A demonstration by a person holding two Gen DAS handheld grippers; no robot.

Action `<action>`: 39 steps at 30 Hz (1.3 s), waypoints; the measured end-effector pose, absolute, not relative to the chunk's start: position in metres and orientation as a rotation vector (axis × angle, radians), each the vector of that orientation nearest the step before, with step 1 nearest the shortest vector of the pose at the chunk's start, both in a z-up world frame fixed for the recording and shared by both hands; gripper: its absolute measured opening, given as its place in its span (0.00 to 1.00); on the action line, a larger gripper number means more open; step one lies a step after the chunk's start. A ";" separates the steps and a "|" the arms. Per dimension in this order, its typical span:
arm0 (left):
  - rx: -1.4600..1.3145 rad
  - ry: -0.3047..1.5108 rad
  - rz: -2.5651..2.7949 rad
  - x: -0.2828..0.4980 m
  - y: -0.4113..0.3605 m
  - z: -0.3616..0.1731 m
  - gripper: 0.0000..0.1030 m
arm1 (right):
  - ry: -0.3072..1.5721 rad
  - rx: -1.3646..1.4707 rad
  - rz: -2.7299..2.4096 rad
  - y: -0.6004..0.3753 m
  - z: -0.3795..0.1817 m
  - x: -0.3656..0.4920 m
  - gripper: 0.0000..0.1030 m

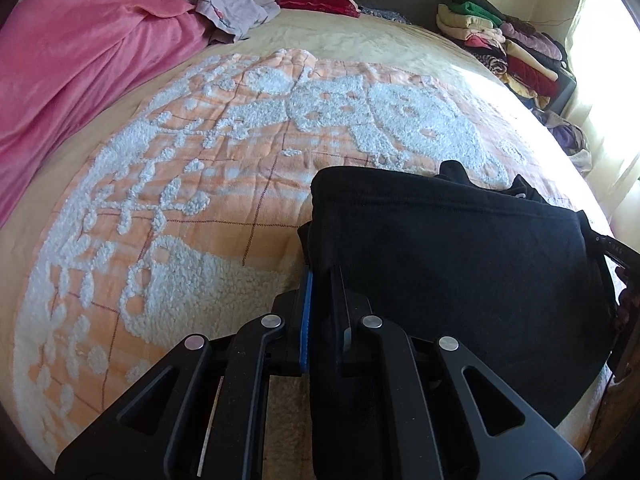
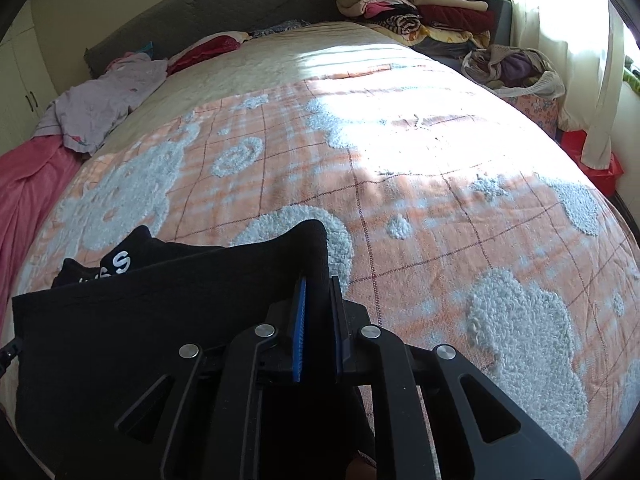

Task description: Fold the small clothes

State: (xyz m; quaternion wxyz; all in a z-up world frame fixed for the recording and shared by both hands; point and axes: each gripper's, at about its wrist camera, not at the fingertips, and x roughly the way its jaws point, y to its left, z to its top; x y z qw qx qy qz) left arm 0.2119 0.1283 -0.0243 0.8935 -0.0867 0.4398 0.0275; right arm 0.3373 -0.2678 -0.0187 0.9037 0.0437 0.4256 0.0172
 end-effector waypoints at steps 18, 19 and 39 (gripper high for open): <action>-0.170 0.908 0.057 0.202 0.130 -0.019 0.04 | 0.818 0.062 0.060 -0.277 0.013 0.286 0.43; -0.173 0.908 0.057 0.201 0.131 -0.018 0.04 | 0.811 0.056 0.065 -0.276 0.016 0.281 0.43; -0.217 0.869 0.063 0.163 0.142 0.002 0.11 | 0.760 0.001 0.134 -0.262 0.033 0.193 0.57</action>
